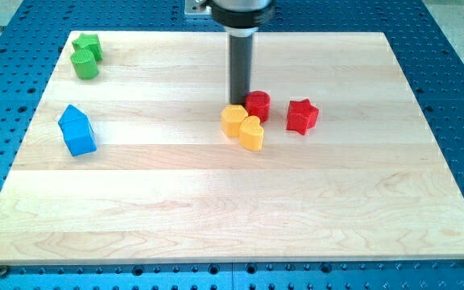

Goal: Push the red blocks close to the yellow blocks

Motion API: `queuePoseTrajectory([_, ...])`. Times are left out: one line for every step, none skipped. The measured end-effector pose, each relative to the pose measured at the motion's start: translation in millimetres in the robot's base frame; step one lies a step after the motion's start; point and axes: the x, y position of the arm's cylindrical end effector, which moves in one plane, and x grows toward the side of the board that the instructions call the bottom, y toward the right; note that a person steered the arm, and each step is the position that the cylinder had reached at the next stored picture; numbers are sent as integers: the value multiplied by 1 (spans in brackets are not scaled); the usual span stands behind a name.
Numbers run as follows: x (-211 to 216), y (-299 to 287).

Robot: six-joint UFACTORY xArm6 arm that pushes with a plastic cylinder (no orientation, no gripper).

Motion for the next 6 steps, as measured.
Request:
queuePoseTrajectory([0,66])
queuePoseTrajectory([1,116])
queuePoseTrajectory([30,150])
queuePoseTrajectory([42,99])
queuePoseTrajectory([42,53])
queuePoseTrajectory([34,93])
